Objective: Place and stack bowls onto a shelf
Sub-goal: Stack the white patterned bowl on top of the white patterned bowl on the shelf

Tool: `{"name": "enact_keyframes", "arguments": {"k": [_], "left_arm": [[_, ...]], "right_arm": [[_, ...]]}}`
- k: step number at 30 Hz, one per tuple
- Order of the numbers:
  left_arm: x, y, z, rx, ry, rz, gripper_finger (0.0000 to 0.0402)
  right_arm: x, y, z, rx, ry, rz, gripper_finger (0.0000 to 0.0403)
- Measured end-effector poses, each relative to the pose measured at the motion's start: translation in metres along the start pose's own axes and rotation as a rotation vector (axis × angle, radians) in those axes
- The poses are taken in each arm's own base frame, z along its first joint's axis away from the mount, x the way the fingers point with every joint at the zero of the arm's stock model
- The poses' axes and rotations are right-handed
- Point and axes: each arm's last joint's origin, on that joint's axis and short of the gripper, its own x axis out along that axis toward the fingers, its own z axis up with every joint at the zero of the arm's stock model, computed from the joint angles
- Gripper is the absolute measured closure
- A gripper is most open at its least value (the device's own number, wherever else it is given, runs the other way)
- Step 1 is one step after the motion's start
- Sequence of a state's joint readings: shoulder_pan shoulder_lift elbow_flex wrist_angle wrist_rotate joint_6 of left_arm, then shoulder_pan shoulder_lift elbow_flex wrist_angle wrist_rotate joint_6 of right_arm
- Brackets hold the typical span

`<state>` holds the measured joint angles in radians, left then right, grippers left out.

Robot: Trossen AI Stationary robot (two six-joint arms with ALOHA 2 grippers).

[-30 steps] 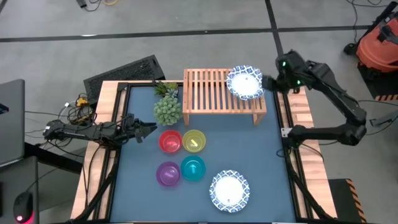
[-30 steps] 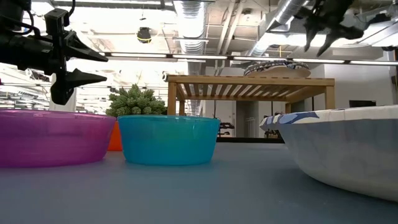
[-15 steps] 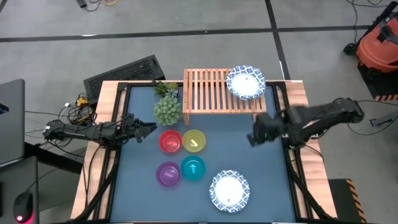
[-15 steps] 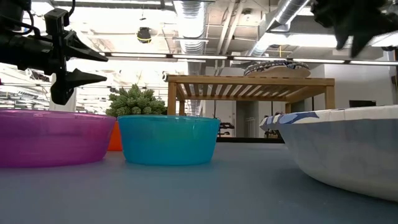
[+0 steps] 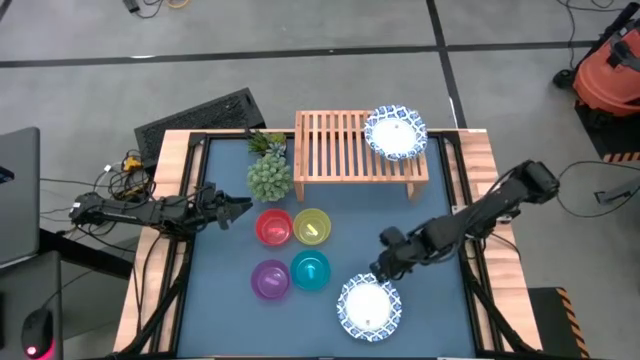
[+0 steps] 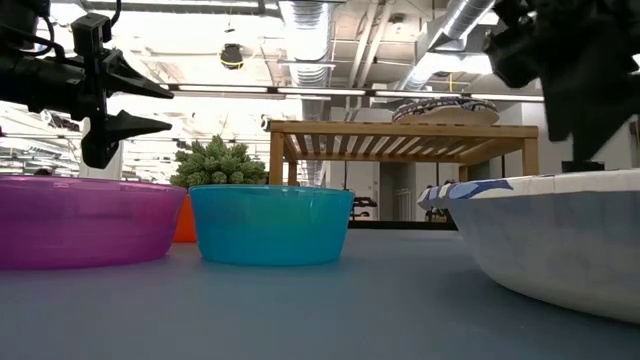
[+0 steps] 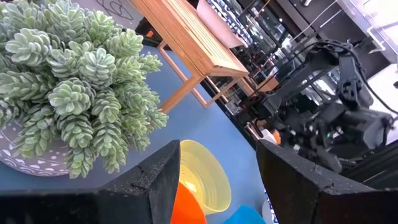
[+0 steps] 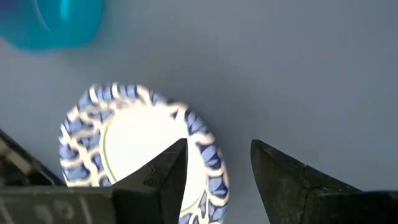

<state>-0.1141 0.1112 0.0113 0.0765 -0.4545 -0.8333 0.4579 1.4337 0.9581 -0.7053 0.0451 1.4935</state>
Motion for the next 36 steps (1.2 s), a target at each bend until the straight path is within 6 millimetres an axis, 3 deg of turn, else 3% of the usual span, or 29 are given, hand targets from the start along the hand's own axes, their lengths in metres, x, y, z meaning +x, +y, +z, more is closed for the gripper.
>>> {"name": "enact_keyframes", "arguments": {"k": [7, 22, 31, 36], "left_arm": [[0.000, 0.000, 0.000, 0.000, 0.000, 0.000, 0.0205], [0.000, 0.000, 0.000, 0.023, 0.000, 0.000, 0.0205], [0.000, 0.000, 0.000, 0.029, 0.003, -0.002, 0.0205], [0.000, 0.000, 0.000, 0.029, 0.004, -0.001, 0.0205]], "right_arm": [[0.020, 0.009, -0.007, -0.087, 0.078, 0.019, 0.0202], [0.021, 0.007, -0.014, -0.172, 0.092, 0.000, 0.0202], [0.049, 0.010, -0.020, -0.201, 0.200, -0.033, 0.0202], [0.050, 0.014, -0.019, -0.195, 0.201, -0.023, 0.0242]]}}
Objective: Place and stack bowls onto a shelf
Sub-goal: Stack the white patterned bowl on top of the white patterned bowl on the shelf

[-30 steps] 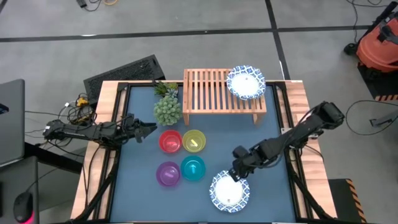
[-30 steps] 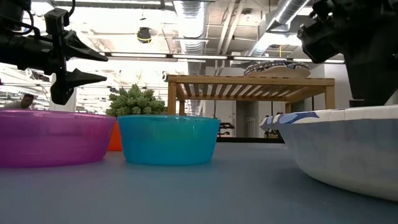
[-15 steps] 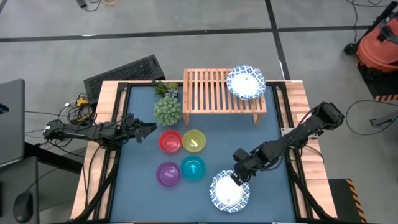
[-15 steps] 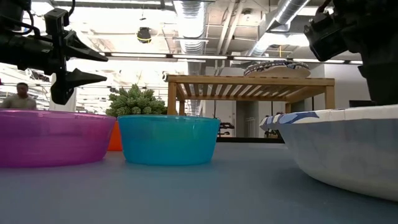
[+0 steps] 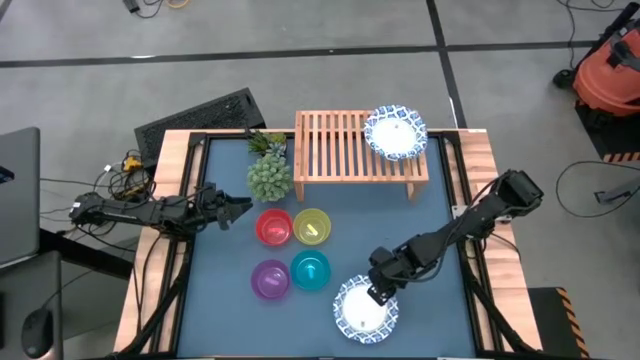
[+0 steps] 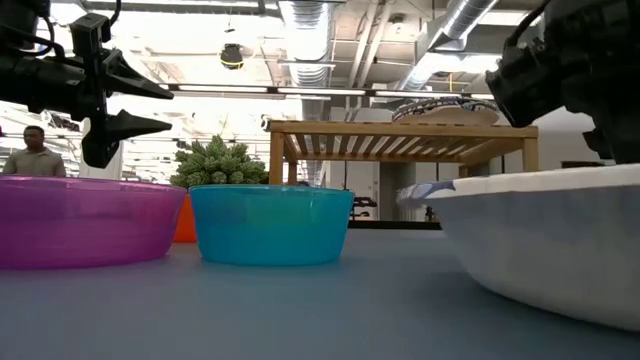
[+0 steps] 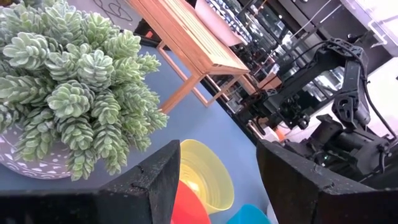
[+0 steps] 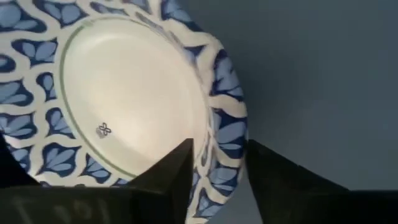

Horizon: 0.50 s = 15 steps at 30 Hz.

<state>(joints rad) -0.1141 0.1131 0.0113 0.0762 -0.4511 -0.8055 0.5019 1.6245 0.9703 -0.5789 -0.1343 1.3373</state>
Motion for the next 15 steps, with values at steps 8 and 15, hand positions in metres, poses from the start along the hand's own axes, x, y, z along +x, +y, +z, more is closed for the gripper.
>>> {"name": "enact_keyframes", "arguments": {"k": [8, 15], "left_arm": [[0.0000, 0.0000, 0.0000, 0.000, 0.000, 0.001, 0.0205], [0.0000, 0.0000, 0.0000, 0.004, 0.000, 0.001, 0.0205]], "right_arm": [[-0.0002, -0.0012, -0.0003, -0.001, 0.003, -0.010, 0.0376], [-0.0029, -0.0005, -0.0005, 0.000, 0.000, 0.001, 0.0382]]}}
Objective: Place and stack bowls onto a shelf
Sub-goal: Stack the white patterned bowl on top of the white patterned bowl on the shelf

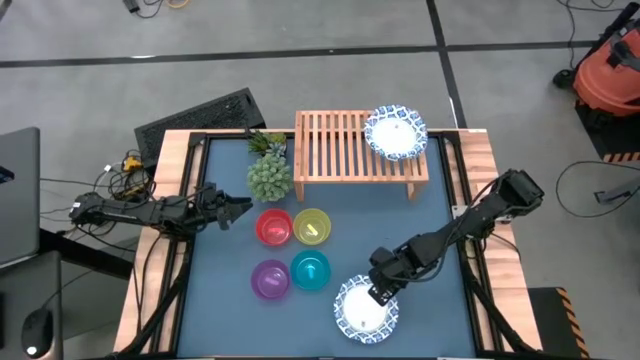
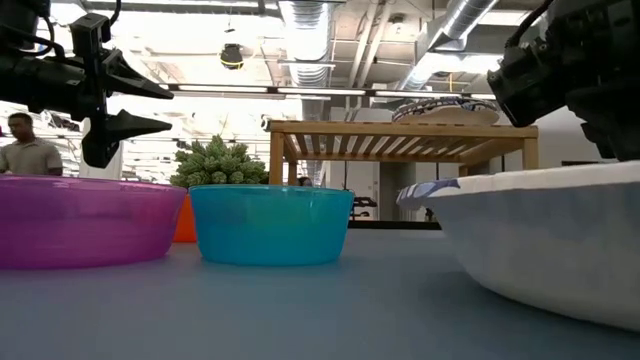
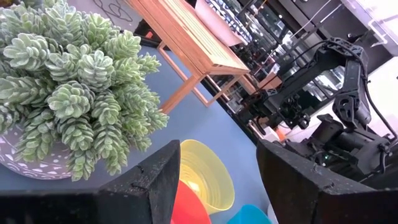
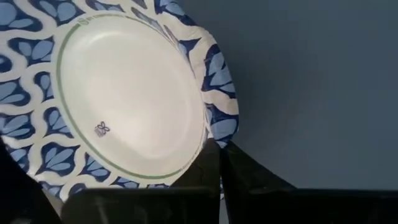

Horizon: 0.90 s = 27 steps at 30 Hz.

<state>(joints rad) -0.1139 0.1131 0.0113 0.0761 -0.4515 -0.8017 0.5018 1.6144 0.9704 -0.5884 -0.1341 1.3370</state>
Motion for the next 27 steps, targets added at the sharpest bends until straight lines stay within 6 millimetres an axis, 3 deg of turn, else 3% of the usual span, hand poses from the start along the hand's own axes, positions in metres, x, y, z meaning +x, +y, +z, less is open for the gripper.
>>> {"name": "enact_keyframes", "arguments": {"k": [6, 12, 20, 27], "left_arm": [[0.000, 0.000, 0.000, 0.001, -0.001, 0.000, 0.0205], [0.000, 0.000, 0.000, 0.002, -0.002, 0.007, 0.0205], [0.001, 0.001, -0.001, -0.005, 0.009, 0.017, 0.0205], [0.002, 0.001, -0.002, 0.000, 0.014, 0.028, 0.0205]], "right_arm": [[-0.044, 0.009, 0.004, -0.023, -0.080, 0.132, 0.0382], [-0.120, 0.003, 0.022, 0.052, -0.280, 0.285, 0.0382], [-0.229, -0.042, 0.046, 0.260, -0.710, 0.248, 0.0382], [-0.296, -0.089, 0.058, 0.391, -0.950, 0.079, 0.0382]]}}
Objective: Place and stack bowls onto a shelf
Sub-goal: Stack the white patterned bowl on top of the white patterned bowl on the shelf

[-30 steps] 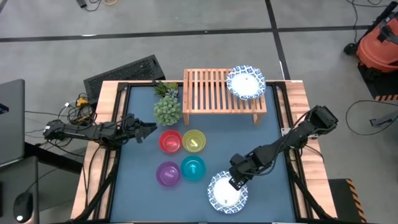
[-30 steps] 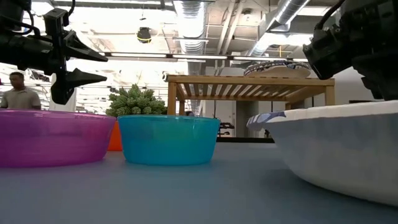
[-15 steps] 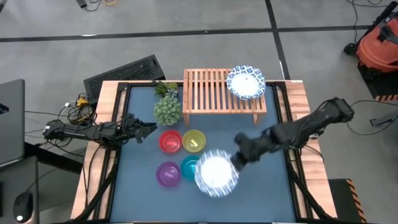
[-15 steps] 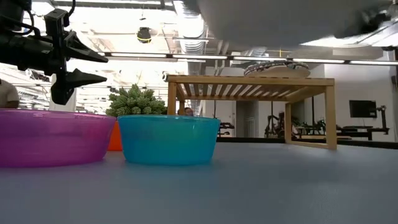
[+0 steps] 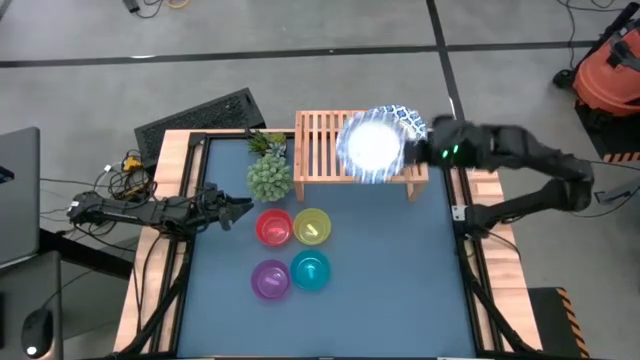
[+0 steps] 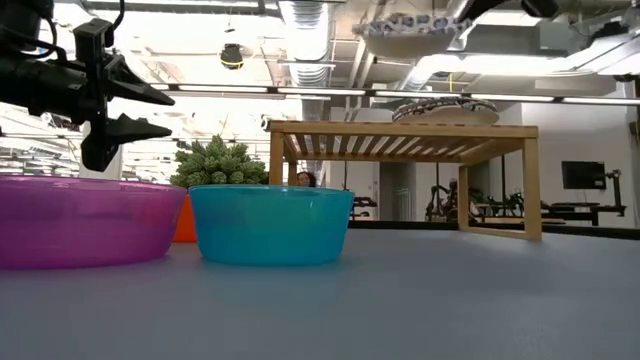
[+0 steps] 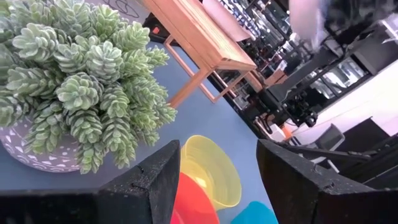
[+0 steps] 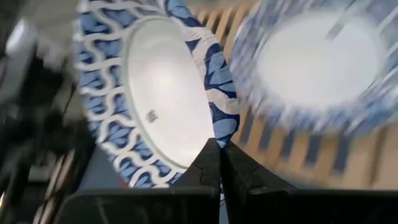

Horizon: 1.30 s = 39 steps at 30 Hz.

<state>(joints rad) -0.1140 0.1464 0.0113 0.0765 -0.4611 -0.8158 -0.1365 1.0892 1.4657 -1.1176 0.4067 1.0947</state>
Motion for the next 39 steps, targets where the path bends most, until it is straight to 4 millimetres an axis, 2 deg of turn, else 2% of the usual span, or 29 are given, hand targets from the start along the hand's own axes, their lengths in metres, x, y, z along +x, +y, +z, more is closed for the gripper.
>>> {"name": "enact_keyframes", "arguments": {"k": [6, 13, 20, 25, 31, 39], "left_arm": [[0.000, 0.000, 0.000, 0.002, -0.005, 0.010, 0.0205], [0.000, 0.001, 0.000, 0.002, -0.014, 0.018, 0.0205], [0.000, 0.001, 0.000, -0.002, -0.014, 0.017, 0.0205], [0.000, 0.001, 0.000, -0.003, -0.014, 0.018, 0.0205], [0.000, 0.001, 0.000, -0.003, -0.013, 0.017, 0.0205], [0.000, 0.001, 0.000, -0.003, -0.013, 0.017, 0.0205]], "right_arm": [[-0.005, -0.022, 0.040, 0.047, -0.102, -0.108, 0.0382], [0.004, -0.053, 0.066, 0.110, -0.062, -0.229, 0.0382], [0.017, -0.075, 0.087, 0.166, 0.006, -0.239, 0.0382], [0.036, -0.088, 0.094, 0.190, 0.101, -0.228, 0.0382], [0.052, -0.093, 0.102, 0.192, 0.139, -0.218, 0.0378], [0.055, -0.094, 0.101, 0.141, 0.176, -0.219, 0.0296]]}}
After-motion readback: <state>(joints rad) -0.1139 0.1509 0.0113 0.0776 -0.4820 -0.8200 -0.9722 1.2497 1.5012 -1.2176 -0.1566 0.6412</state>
